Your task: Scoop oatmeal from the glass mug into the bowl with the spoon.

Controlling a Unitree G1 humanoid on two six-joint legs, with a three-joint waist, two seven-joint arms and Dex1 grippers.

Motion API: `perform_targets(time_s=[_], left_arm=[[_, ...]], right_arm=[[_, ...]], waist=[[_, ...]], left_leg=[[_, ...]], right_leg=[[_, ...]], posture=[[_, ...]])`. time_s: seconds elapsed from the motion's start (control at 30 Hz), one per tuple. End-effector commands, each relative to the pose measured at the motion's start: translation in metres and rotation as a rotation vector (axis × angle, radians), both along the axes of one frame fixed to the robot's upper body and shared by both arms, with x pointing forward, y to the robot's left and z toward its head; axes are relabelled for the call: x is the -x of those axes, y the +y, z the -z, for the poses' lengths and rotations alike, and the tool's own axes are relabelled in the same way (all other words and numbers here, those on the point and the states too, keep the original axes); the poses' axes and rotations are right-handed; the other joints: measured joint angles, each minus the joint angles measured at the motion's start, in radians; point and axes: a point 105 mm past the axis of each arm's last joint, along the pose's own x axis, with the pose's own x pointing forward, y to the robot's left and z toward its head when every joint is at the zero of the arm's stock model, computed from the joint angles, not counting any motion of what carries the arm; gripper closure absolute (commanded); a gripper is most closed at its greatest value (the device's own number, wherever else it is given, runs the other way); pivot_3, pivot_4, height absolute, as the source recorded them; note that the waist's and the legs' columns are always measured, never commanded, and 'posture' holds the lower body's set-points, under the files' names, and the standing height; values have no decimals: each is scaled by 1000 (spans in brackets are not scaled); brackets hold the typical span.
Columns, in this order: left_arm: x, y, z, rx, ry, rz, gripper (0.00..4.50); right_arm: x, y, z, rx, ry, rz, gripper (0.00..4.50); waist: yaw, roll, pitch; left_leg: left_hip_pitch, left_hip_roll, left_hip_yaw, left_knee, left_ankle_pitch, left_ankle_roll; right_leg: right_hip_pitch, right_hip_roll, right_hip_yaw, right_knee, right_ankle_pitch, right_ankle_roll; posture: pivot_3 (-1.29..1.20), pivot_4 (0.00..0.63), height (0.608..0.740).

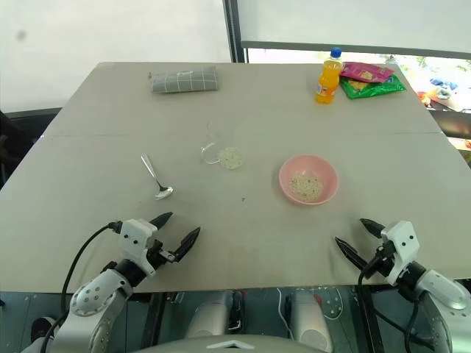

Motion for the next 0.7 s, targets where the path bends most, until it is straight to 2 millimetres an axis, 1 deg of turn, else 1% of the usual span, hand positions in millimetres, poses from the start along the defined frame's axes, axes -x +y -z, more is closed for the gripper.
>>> perform_targets(time_s=[0.03,0.13,0.37,0.7], left_arm=[[1,-3,3,-1,9,27,94],[1,-3,7,3,20,38,94],[0,-1,7,7,15,25,94],[-2,5,8,35,45,-37,94]], right_arm=[[0,-3,-13,15,-55,12,0],[1,-3,-14,20,-55,14,0],[-2,-1,-15,19,-55,-1,0],[-4,2,-15,20,-55,-17,0]], waist=[[0,0,0],[2,0,0],[2,2,-1],[2,4,-2]], left_leg=[[0,0,0,0,0,0],[0,0,0,0,0,0],[0,0,0,0,0,0],[0,0,0,0,0,0]], right_leg=[[0,0,0,0,0,0],[0,0,0,0,0,0],[0,0,0,0,0,0],[0,0,0,0,0,0]], posture=[[0,150,740],[0,150,740],[0,150,740],[0,150,740]])
